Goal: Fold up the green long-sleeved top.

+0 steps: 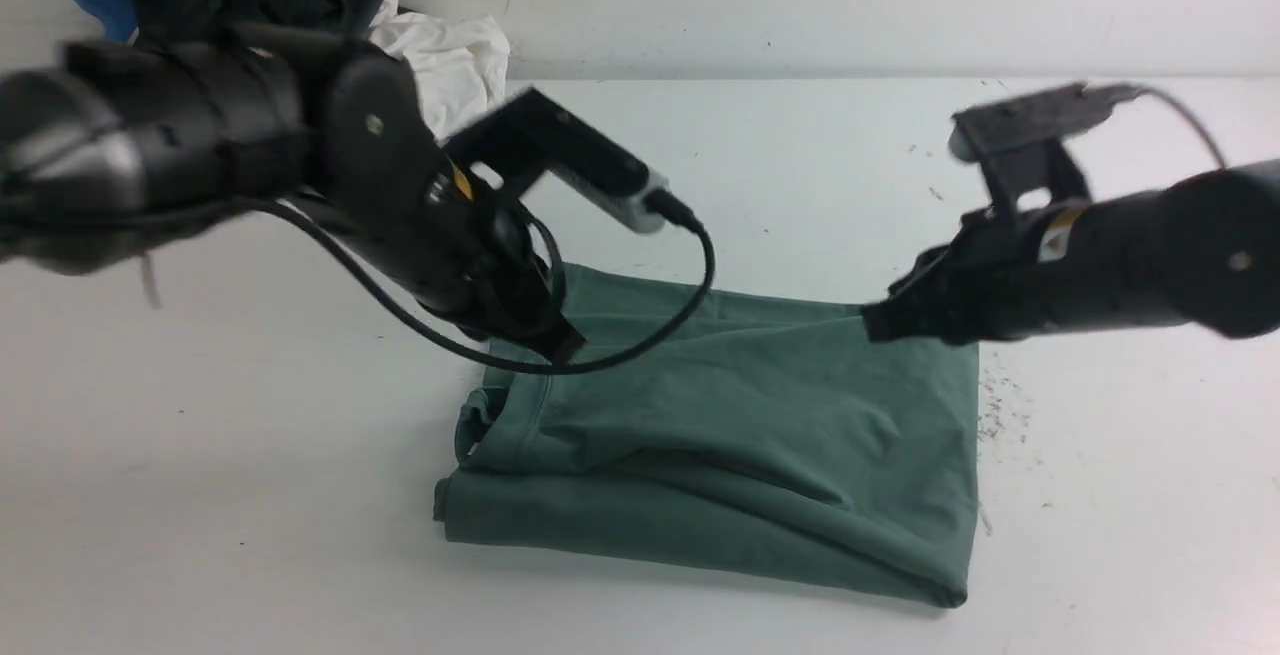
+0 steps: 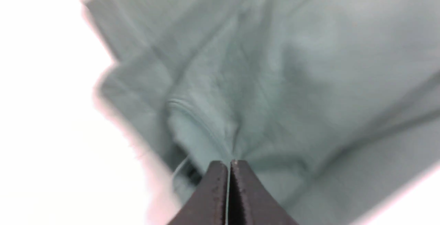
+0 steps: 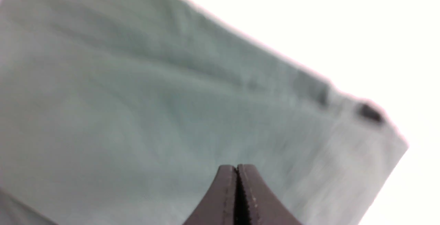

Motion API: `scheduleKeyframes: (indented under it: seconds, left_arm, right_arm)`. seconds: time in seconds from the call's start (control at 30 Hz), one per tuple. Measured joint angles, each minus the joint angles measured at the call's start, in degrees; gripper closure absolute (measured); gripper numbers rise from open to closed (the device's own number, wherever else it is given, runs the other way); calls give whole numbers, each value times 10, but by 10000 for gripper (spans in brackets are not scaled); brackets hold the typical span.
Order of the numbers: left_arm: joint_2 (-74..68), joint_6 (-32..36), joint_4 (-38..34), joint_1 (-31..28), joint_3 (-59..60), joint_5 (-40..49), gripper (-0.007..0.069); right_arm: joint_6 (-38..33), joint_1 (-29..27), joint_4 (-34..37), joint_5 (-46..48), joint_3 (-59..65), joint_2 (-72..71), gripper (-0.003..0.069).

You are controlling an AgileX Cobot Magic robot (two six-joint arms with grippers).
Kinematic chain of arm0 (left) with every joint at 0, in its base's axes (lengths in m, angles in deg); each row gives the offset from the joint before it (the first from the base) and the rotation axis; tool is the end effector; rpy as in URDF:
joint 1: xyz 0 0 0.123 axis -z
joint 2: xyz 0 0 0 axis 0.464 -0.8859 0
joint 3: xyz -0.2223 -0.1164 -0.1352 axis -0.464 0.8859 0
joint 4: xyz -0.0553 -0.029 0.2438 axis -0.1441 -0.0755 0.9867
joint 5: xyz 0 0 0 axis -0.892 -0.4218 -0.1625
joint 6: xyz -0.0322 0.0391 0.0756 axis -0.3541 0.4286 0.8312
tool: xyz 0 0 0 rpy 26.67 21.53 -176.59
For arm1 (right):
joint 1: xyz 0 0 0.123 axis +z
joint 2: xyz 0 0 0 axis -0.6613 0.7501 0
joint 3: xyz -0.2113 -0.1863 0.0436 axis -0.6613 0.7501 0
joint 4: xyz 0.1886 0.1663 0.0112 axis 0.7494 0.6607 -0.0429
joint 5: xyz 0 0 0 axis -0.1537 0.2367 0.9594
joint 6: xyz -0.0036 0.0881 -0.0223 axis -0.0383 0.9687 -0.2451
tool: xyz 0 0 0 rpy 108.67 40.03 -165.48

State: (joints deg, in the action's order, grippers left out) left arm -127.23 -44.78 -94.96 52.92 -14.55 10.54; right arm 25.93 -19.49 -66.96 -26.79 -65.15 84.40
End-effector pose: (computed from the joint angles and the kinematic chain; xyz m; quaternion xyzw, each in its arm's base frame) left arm 0.3068 -0.1537 0.2925 0.3461 0.8923 -0.0657 0.2825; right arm 0.2949 0.1235 0.2695 -0.1944 0.9074 0.0898 0.3617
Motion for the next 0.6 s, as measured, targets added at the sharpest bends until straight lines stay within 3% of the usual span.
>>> scheduleKeyframes:
  seconds: [0.27,0.6]
  left_arm:
    - [258,-86,88,0,137,55,631]
    - [635,-209,105,-1,388,20,631]
  right_arm:
    - [-5,0,-4,38,16,-220,673]
    - [-5,0,-4,29,157,-459,673]
